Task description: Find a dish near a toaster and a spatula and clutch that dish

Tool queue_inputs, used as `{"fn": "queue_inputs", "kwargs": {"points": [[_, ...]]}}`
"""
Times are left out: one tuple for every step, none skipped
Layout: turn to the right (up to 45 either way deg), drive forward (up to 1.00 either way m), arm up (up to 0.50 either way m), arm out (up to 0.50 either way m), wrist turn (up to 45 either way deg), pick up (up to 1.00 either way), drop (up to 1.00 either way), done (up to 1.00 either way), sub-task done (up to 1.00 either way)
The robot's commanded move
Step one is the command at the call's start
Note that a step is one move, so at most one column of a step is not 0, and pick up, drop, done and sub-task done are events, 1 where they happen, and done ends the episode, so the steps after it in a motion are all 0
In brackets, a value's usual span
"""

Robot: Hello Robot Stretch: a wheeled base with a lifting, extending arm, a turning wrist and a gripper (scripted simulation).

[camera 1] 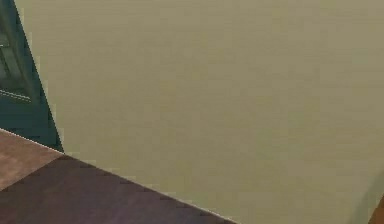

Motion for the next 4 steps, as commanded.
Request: {"fn": "queue_inputs", "kwargs": {"points": [[24.0,0.0,0.0,0.0,0.0,0.0,0.0,0.0,0.0],[0.0,0.2,0.0,0.0,0.0,0.0,0.0,0.0,0.0],[-36.0,0.0,0.0,0.0,0.0,0.0,0.0,0.0,0.0],[45.0,0.0,0.0,0.0,0.0,0.0,0.0,0.0,0.0]]}}
